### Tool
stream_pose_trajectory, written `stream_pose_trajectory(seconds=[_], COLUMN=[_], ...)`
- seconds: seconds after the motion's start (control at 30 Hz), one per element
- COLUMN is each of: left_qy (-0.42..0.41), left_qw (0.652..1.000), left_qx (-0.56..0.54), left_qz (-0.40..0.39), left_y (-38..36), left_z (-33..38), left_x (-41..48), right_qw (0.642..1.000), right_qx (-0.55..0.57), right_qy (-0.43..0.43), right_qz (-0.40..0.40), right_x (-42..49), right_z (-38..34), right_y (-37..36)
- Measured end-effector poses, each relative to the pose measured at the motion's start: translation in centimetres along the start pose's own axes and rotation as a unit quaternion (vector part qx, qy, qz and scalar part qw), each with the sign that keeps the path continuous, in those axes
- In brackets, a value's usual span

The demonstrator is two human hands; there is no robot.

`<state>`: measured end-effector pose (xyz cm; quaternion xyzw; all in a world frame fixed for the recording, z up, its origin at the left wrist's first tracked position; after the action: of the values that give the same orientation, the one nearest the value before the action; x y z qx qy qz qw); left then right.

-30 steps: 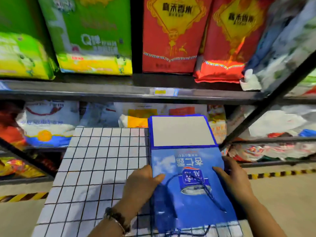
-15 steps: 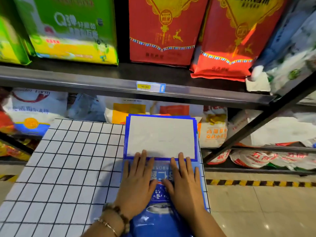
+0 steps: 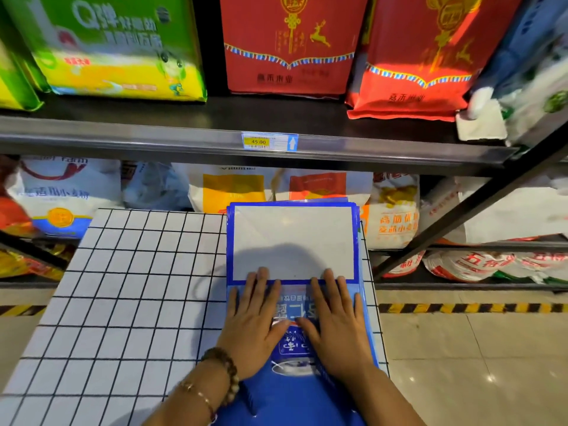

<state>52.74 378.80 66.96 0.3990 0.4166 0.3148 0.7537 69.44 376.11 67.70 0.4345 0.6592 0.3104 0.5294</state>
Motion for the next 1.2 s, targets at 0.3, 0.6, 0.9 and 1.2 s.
stream_pose_trajectory(seconds=[0.3,0.6,0.9,1.2], left_qy=[0.161,0.158,0.178,0.148], left_qw=[0.817,0.717,0.67,0.613], left_qx=[-0.533,-0.675,-0.704,-0.766], left_qz=[0.146,-0.077,-0.155,-0.127], left_y=[5.8,2.8,3.0,1.9], left_z=[-3.9,-4.3,-4.7,-3.7], left_x=[-2.3,-1.0,0.5,0.3], right_qw=[0.943,0.792,0.788,0.732], right_qx=[0.292,0.578,0.575,0.656], right_qy=[-0.099,-0.163,-0.155,-0.128], right_qz=[0.125,-0.11,-0.157,-0.131], right_x=[-0.7,-0.2,1.1,1.5], right_z=[3.6,6.6,6.8,5.6], right_y=[8.2,4.2,4.9,3.6])
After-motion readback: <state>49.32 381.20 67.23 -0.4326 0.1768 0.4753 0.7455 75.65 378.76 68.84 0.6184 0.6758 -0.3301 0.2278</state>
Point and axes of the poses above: each hand's wrist, its own x-axis towards the middle knuckle, its own y-axis out of the back of the hand, z = x × y, the point moved 2 cm from there along x, towards the middle knuckle, and after that the axes turned 15 degrees about -z, right-handed, at the moved point
